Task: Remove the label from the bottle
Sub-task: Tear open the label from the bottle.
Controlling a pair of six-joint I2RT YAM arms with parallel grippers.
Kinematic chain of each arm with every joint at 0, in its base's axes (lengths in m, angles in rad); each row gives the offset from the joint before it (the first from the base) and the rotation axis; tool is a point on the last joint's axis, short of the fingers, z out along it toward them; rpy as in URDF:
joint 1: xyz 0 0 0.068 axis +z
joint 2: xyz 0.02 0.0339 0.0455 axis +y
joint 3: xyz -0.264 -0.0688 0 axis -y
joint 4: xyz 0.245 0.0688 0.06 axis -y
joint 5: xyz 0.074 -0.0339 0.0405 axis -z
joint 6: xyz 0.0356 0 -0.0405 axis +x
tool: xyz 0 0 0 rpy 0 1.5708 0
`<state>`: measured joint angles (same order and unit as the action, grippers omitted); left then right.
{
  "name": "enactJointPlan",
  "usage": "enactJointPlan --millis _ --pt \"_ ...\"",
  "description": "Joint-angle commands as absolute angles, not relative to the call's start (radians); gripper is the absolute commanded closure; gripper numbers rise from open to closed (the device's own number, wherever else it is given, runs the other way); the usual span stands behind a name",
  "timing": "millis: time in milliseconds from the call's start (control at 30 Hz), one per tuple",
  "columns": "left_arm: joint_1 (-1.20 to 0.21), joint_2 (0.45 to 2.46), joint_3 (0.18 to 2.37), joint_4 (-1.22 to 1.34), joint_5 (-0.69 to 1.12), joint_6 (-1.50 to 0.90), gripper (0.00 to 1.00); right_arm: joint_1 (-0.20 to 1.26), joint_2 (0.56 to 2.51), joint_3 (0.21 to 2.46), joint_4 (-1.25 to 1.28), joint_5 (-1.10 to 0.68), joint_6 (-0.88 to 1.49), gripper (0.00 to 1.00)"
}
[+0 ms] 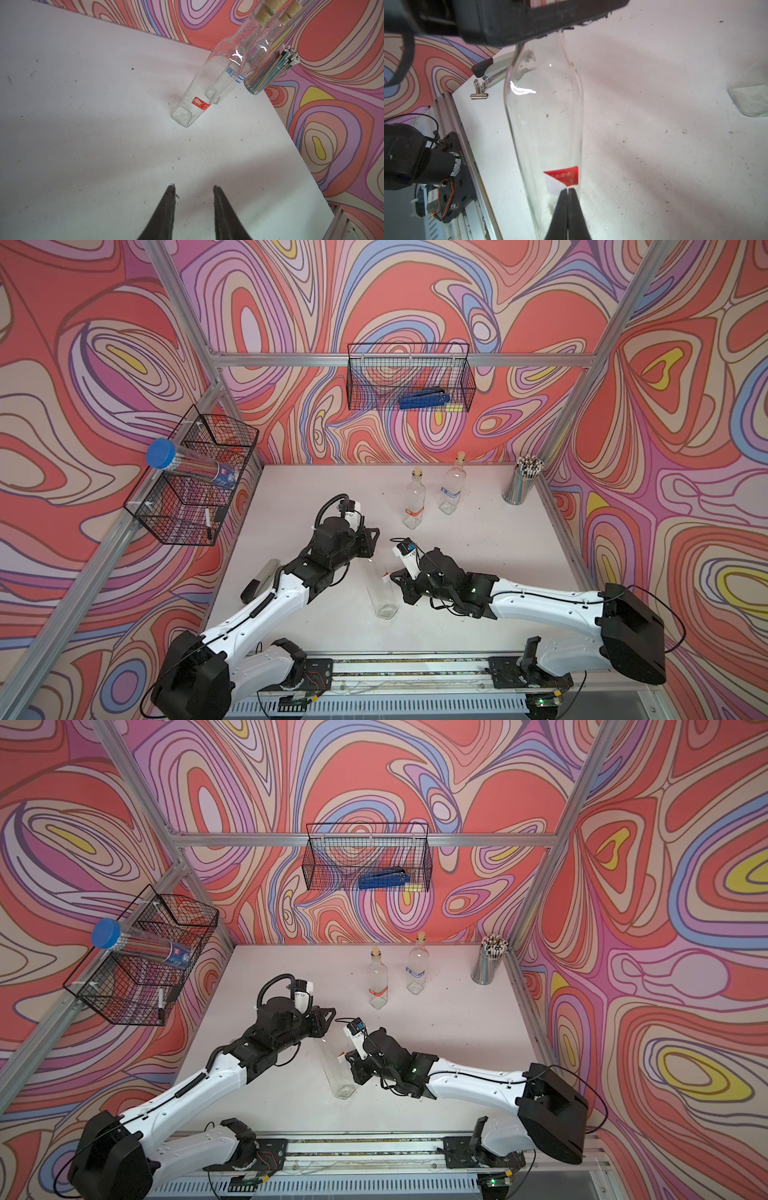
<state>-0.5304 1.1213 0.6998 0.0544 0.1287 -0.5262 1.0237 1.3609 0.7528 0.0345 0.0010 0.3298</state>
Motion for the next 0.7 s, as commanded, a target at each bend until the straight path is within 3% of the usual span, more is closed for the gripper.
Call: enactJointPlan --millis 0,667 --pt "-0.535 1.123 0.71 0.015 0.107 -0.474 1.0 1.019 1.333 0.742 0.035 0.069 0.325 1.0" --pt "-0.543 1.114 0.709 0.001 0.092 -0.46 1.0 1.019 1.32 0.73 0.016 0.101 0.327 1.0"
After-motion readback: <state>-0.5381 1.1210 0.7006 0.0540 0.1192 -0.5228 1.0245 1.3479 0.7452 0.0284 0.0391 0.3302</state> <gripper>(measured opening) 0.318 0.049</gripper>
